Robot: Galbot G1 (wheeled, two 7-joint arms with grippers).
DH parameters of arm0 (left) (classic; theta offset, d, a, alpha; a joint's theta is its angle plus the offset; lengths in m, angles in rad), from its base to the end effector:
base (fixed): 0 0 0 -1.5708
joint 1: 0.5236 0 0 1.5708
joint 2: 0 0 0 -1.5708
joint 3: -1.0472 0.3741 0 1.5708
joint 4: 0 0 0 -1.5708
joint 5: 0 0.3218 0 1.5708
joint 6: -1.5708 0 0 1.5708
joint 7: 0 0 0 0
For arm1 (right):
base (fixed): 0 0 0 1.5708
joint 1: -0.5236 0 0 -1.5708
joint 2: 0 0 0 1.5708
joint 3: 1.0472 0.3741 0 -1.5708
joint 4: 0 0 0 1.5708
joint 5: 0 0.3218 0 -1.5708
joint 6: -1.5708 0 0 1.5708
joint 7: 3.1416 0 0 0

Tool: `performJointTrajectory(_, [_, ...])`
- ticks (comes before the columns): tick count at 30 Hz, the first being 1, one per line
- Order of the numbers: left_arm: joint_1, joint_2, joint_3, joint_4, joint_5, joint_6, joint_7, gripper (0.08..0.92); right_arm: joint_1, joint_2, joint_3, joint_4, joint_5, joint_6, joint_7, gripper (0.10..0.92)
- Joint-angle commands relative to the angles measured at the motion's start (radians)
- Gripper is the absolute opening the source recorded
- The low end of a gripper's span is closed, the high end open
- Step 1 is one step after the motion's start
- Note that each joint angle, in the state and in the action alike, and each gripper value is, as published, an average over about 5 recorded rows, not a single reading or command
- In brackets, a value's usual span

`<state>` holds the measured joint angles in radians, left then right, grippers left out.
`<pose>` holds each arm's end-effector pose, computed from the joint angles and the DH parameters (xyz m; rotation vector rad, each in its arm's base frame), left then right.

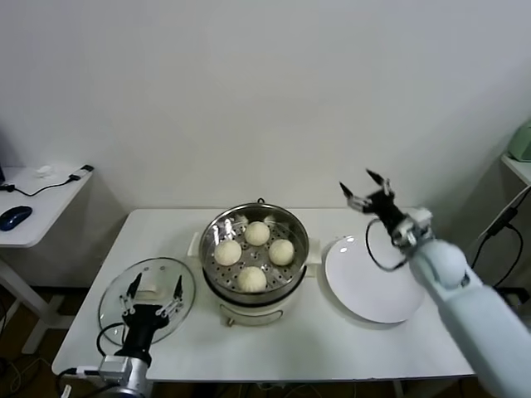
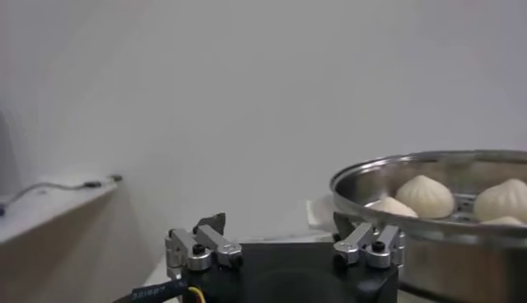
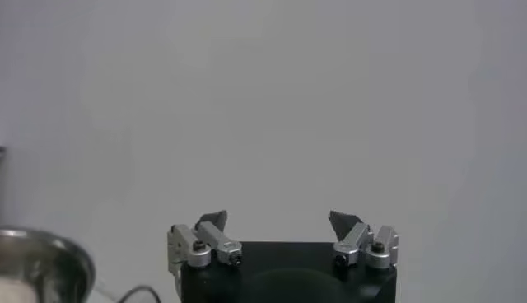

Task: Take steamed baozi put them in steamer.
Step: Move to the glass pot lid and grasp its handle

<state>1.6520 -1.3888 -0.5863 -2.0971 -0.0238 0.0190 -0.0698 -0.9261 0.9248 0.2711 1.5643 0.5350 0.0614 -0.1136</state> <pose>0.1114 0.0556 -0.3272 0.0417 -3.0445 -0.2548 0.3514 -0.1623 -0.3086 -0.4897 3.0684 -0.1849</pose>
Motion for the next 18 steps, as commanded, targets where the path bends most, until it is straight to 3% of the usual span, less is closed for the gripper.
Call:
performJointTrajectory(1, [0.001, 0.02, -0.011, 0.052, 0.274, -0.095, -0.108, 0.823, -0.583, 0.276, 0.382, 0.043, -0.108, 0.224, 0.045, 0.823])
performJointTrajectory(8, [-0.021, 0.024, -0.075, 0.173, 0.886, -0.187, -0.329, 0.823, -0.604, 0.303, 0.354, 0.051, -0.13, 0.194, 0.043, 0.823])
performJointTrajectory(12, [-0.022, 0.068, -0.089, 0.288, 1.183, -0.19, -0.355, 0.823, -0.592, 0.321, 0.342, 0.069, -0.147, 0.138, 0.061, 0.823])
performJointTrajectory(18, [-0.051, 0.125, -0.071, 0.473, 1.306, -0.158, -0.379, 0.823, -0.578, 0.339, 0.322, 0.093, -0.181, 0.081, 0.075, 0.823])
